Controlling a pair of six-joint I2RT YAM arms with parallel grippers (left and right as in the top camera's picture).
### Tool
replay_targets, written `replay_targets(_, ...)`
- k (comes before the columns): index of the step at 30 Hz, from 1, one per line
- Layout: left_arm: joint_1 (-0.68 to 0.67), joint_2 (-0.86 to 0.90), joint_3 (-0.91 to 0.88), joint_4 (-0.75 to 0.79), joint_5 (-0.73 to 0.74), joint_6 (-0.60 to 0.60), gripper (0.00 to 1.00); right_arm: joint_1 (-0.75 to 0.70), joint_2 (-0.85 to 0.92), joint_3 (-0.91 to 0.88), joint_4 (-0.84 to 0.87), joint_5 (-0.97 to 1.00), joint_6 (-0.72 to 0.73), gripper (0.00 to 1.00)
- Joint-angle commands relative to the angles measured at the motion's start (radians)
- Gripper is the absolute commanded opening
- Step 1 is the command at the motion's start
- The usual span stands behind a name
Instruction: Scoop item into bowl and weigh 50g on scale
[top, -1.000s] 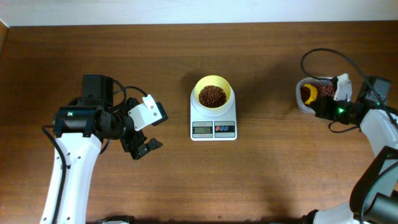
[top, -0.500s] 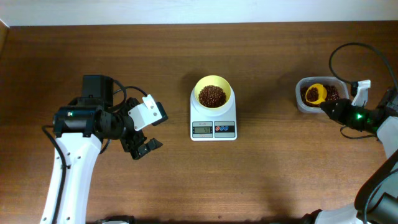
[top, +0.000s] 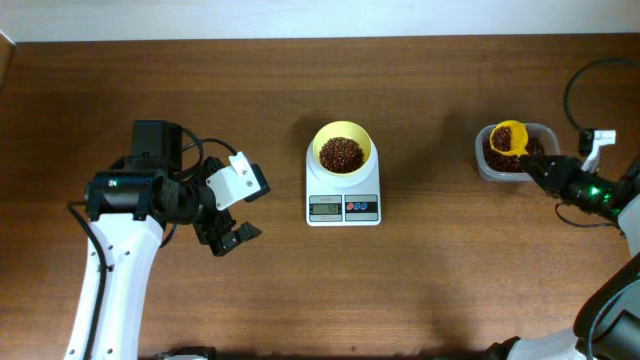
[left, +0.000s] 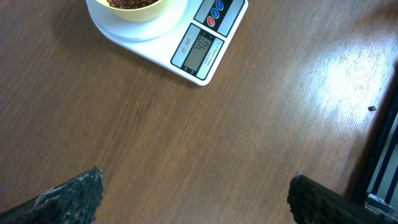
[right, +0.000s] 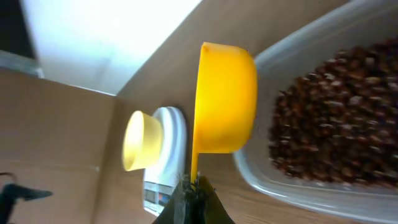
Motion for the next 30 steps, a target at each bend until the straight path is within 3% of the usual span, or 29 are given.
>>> replay_targets(1, 0.005, -0.004, -0.006, -0.002, 0.018, 0.009, 0.99, -0.002, -0.004, -0.007, 0.000, -0.159, -0.003, 0.04)
replay_targets(5, 0.005, -0.004, -0.006, -0.002, 0.018, 0.009, 0.99, 0.049, -0.004, -0.007, 0.000, -0.193, 0.005, 0.04)
replay_targets(10, 0.005, -0.004, -0.006, -0.002, 0.018, 0.009, 0.99, 0.250, -0.004, -0.007, 0.052, -0.192, 0.138, 0.04)
replay_targets(12, 0.005, -0.004, -0.006, -0.002, 0.018, 0.009, 0.99, 0.329, -0.004, -0.007, 0.153, -0.192, 0.243, 0.04)
replay_targets(16, 0.005, -0.004, -0.006, -0.002, 0.018, 0.009, 0.99, 0.501, -0.004, -0.007, 0.565, -0.116, 0.579, 0.04)
replay_targets(19, 0.005, -0.004, -0.006, -0.002, 0.018, 0.009, 0.99, 0.578, -0.004, -0.007, 0.725, -0.059, 0.702, 0.04)
replay_targets(28, 0.005, -0.004, -0.006, -0.002, 0.018, 0.009, 0.99, 0.648, -0.004, -0.007, 0.731, -0.041, 0.752, 0.04)
replay_targets(30, 0.005, -0.004, -0.006, -0.002, 0.018, 0.009, 0.99, 0.667, -0.004, -0.007, 0.731, -0.037, 0.617, 0.04)
